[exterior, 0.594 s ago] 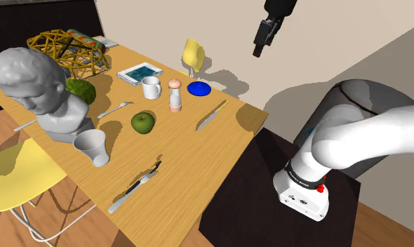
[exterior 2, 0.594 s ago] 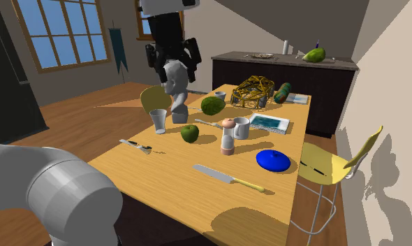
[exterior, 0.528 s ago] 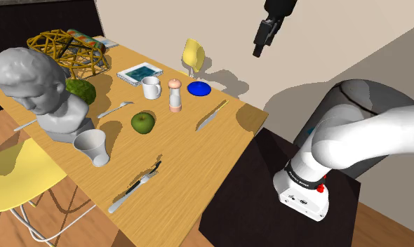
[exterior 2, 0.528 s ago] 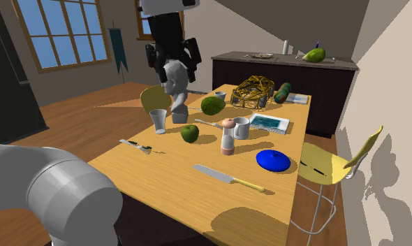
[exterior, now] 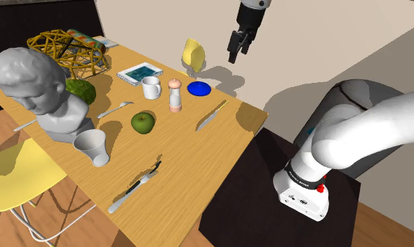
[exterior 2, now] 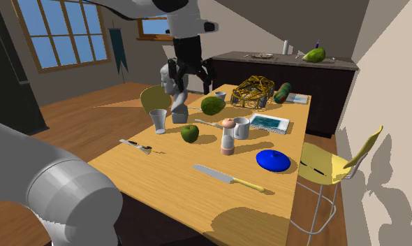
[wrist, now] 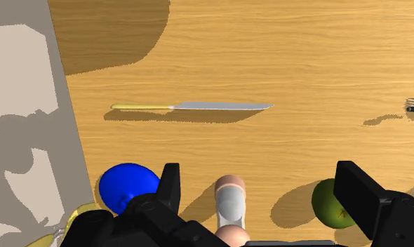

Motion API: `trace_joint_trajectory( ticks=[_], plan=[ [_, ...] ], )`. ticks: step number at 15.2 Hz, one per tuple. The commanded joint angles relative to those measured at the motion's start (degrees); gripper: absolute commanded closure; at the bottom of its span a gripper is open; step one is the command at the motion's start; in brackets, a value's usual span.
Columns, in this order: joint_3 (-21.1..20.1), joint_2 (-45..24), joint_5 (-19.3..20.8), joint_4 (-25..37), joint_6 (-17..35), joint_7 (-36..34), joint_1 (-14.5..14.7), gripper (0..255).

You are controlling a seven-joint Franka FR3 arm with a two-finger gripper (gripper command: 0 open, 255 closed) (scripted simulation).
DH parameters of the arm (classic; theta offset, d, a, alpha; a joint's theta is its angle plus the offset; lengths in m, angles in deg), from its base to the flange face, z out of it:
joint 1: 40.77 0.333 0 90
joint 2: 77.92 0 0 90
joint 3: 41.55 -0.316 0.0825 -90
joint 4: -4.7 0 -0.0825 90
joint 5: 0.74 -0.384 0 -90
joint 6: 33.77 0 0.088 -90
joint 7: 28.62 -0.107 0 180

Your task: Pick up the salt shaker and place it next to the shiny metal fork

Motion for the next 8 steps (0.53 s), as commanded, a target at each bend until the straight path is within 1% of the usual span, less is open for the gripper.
trace_joint_trajectory(
  ticks=[1, 8],
  plan=[
    [0.58, -3.81, -0.69, 0.42, 3.34, -0.05, -0.03, 0],
    [1.94, -18.24, -3.94, 5.36, 12.35, 0.02, 0.31, 0]
  ],
)
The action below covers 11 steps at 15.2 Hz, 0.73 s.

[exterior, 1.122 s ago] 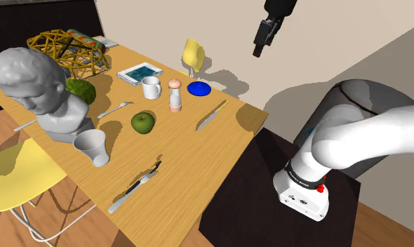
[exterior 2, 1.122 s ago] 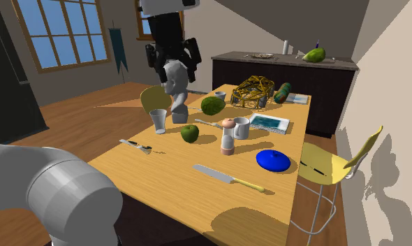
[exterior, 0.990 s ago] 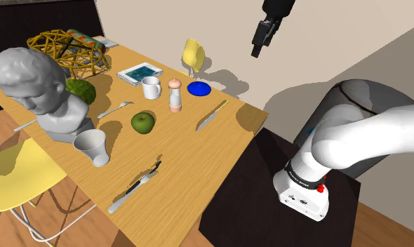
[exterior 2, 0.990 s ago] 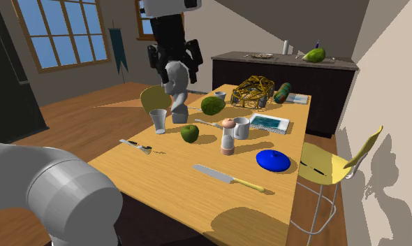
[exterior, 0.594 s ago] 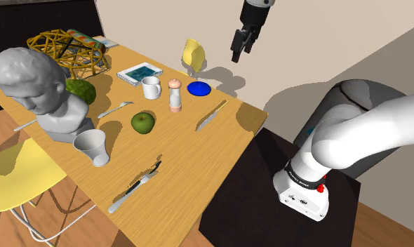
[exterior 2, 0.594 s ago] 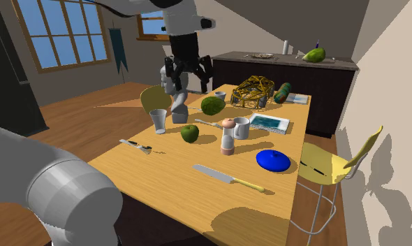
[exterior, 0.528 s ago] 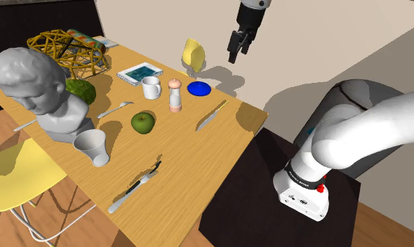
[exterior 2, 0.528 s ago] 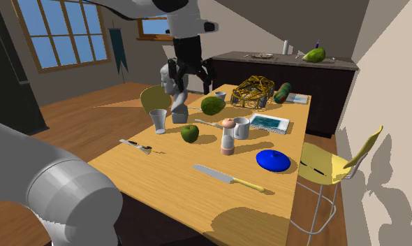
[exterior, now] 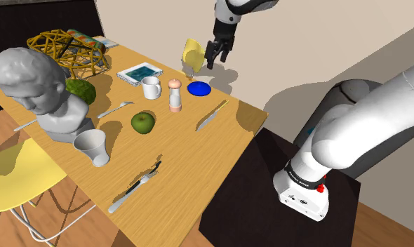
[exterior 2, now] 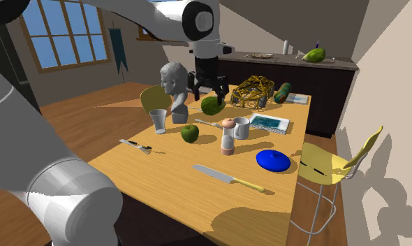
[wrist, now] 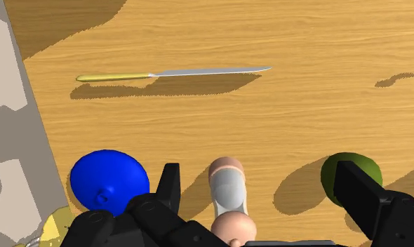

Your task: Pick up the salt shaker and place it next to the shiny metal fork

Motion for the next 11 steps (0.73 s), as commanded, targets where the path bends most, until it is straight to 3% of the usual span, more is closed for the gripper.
trace_joint_trajectory(
  ticks=[1, 11],
  plan=[
    [0.33, -4.43, -1.13, 1.81, 2.51, 0.10, 0.14, 0],
    [1.16, -26.35, -7.91, 15.96, 9.35, 2.00, 0.10, 0]
  ],
)
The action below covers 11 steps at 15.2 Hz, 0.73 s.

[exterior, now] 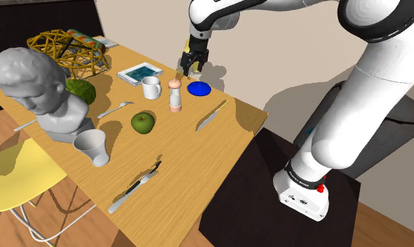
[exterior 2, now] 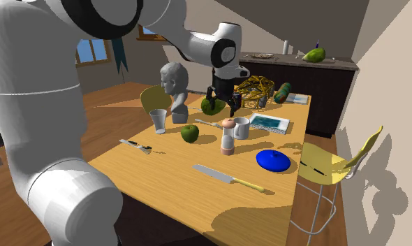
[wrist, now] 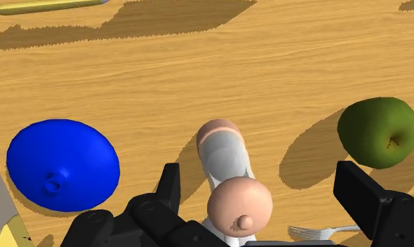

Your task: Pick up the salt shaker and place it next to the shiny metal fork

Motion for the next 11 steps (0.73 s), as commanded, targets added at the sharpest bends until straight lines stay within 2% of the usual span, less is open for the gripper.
trace_joint_trajectory(
  ticks=[1, 7, 11],
  plan=[
    [-0.15, -4.65, -1.45, 3.64, 0.80, 0.15, -0.03, 0],
    [-0.85, -18.49, -5.33, 16.63, 1.02, 0.85, -1.04, 0],
    [-1.04, -19.78, -5.58, 16.14, 2.80, 0.98, -0.92, 0]
  ],
)
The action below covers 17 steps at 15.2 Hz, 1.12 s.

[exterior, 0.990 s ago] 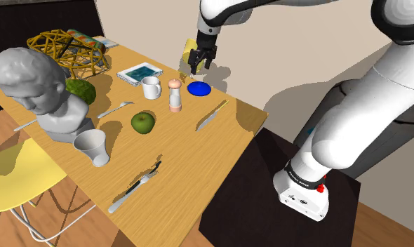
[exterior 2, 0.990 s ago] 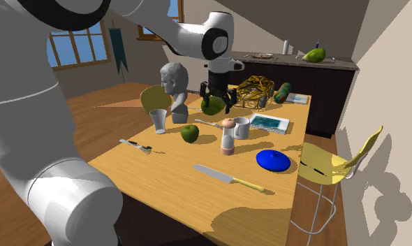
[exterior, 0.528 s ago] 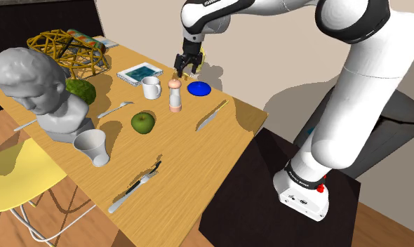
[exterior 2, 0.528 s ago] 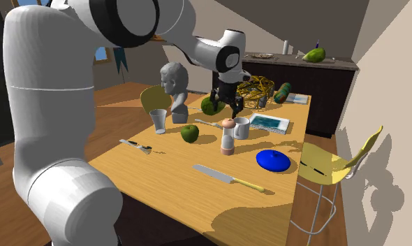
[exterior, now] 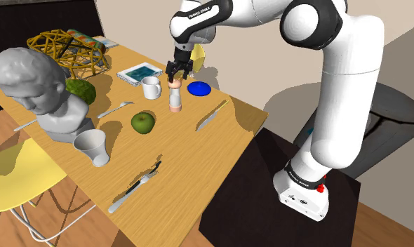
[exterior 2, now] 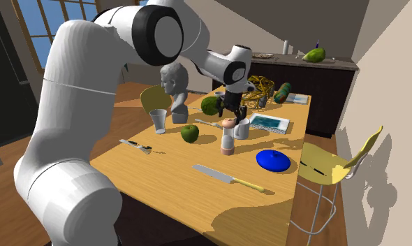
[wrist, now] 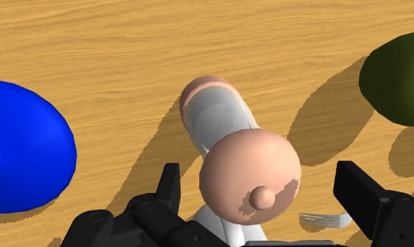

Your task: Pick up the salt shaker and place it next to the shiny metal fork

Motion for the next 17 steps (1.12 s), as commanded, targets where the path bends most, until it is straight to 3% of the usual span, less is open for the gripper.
trace_joint_trajectory(
  ticks=[1, 12, 13, 17],
  plan=[
    [-0.13, -0.88, -0.17, -0.15, 1.08, 0.02, 0.12, 0],
    [-0.33, -2.34, -0.43, -0.74, 3.14, 0.19, 0.29, 0],
    [-0.33, -2.34, -0.43, -0.74, 3.14, 0.19, 0.29, 255],
    [-0.33, -2.36, -0.44, -0.74, 3.17, 0.19, 0.30, 255]
  ],
)
